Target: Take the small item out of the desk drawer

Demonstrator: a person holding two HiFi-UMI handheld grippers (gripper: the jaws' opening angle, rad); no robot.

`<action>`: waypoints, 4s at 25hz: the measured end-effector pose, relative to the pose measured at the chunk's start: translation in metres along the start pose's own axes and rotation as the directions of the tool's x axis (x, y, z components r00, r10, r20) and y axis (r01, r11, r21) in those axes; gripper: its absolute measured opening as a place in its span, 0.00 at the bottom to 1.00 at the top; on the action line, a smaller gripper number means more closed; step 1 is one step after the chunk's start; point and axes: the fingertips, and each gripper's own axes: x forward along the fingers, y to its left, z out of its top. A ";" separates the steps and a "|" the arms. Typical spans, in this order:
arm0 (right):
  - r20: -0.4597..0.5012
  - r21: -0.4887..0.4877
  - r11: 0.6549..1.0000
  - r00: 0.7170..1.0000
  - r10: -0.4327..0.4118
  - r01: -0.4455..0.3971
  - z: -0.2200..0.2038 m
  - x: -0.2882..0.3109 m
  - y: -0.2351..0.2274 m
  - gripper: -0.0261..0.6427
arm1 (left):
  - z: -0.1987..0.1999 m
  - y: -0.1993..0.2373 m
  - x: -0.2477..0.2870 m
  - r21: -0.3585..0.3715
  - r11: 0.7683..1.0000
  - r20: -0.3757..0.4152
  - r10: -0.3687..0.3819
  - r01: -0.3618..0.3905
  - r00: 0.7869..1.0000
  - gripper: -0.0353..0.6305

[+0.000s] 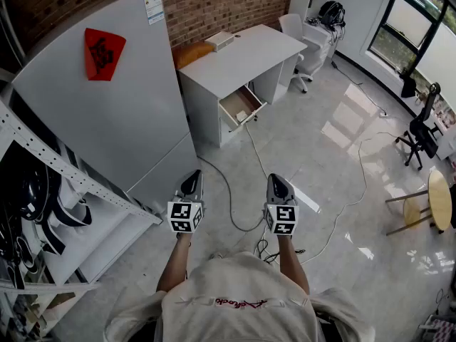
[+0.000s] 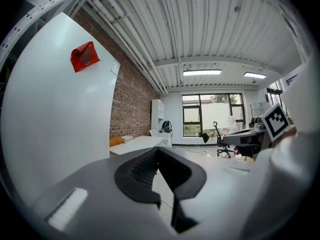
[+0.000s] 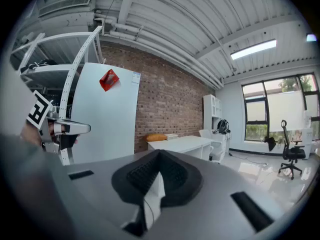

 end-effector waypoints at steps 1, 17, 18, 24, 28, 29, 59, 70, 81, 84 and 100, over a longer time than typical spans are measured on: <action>-0.004 0.001 1.000 1.000 0.000 0.000 -0.002 -0.001 -0.001 0.06 | 0.000 -0.001 -0.001 0.000 1.000 -0.001 0.000 0.000 1.000 0.06; 0.015 0.013 1.000 1.000 0.002 -0.002 -0.005 -0.012 -0.020 0.06 | 0.003 -0.016 0.006 0.021 1.000 -0.007 0.005 -0.005 1.000 0.06; 0.014 0.014 1.000 1.000 0.002 -0.002 -0.005 -0.013 -0.023 0.06 | 0.004 -0.017 0.007 0.023 1.000 -0.007 0.007 -0.007 1.000 0.06; 0.020 0.013 1.000 1.000 0.010 -0.011 -0.006 -0.015 -0.041 0.06 | 0.009 -0.030 0.021 0.036 0.999 -0.005 0.013 -0.012 1.000 0.06; 0.019 0.014 0.999 0.999 0.033 -0.033 -0.009 -0.015 -0.051 0.06 | 0.011 -0.040 0.031 0.035 0.999 -0.003 0.022 -0.022 1.000 0.06; 0.019 0.012 0.999 0.999 0.038 -0.039 -0.010 -0.015 -0.055 0.06 | 0.012 -0.043 0.034 0.033 0.999 -0.001 0.025 -0.025 1.000 0.06; -0.002 0.020 0.998 0.999 0.054 -0.054 -0.018 0.101 -0.123 0.06 | -0.006 -0.037 0.176 0.012 1.000 -0.032 -0.004 0.005 0.999 0.06; 0.006 -0.007 1.000 1.000 0.008 -0.008 0.023 0.231 -0.154 0.06 | 0.022 0.022 0.301 0.001 0.997 -0.013 -0.078 0.078 0.997 0.06; 0.003 -0.026 0.999 1.000 -0.018 0.018 0.038 0.323 -0.162 0.06 | 0.031 0.078 0.386 -0.023 0.994 0.002 -0.107 0.107 0.994 0.06; -0.004 -0.024 0.999 1.000 -0.027 0.026 0.036 0.334 -0.167 0.06 | 0.030 0.083 0.399 -0.025 0.993 -0.001 -0.112 0.112 0.994 0.06; -0.036 0.016 1.000 0.999 -0.013 0.013 0.011 0.390 -0.199 0.06 | 0.011 0.093 0.459 -0.025 0.995 -0.042 -0.100 0.099 0.994 0.06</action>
